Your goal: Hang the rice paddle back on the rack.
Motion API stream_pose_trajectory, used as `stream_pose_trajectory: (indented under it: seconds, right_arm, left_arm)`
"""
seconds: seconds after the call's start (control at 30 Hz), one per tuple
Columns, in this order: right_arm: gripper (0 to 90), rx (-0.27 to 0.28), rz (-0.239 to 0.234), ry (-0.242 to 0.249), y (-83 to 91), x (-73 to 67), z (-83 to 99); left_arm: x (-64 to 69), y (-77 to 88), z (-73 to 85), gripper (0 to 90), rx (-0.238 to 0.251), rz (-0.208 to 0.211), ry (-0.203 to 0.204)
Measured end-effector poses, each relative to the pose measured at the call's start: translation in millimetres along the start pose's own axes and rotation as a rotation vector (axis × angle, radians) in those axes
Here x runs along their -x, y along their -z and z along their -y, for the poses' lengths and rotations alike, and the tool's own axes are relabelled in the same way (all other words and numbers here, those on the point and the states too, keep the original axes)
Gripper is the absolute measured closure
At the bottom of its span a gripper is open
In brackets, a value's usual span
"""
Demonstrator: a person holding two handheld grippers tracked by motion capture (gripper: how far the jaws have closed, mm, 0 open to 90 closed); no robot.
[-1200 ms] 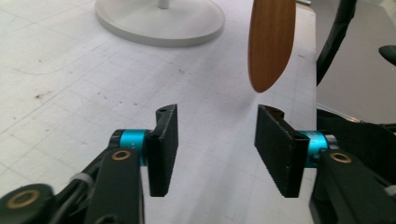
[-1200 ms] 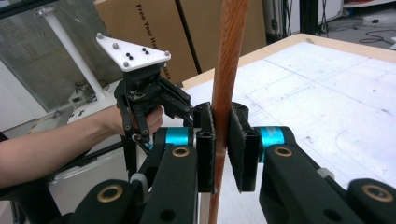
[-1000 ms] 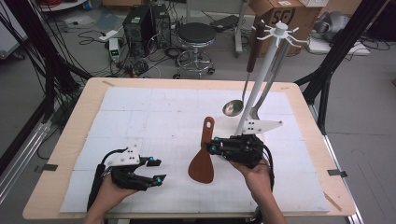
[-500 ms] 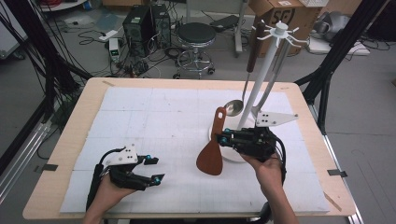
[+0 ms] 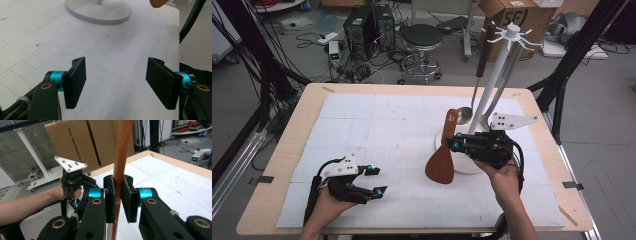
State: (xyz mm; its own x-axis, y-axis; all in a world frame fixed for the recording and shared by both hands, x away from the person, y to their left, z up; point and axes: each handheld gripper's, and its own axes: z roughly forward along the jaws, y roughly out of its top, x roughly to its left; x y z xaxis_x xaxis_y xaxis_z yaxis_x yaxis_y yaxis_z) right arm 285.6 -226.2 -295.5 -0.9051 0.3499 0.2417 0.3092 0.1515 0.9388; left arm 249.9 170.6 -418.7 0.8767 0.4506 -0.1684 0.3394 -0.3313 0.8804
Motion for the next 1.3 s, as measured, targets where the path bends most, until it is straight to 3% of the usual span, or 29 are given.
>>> stream_pose_trajectory:
  seconds: [0.43,1.3]
  right_arm:
    - [82.4,0.015,0.011,0.015,11.0,3.1,-16.4]
    - [82.4,0.057,0.078,0.072,58.3,3.4,-73.6]
  left_arm:
    - [-3.9,0.0,-1.3,27.9,0.005,-0.024,0.012]
    - [-3.9,-2.5,0.3,20.1,-0.005,-0.048,0.02]
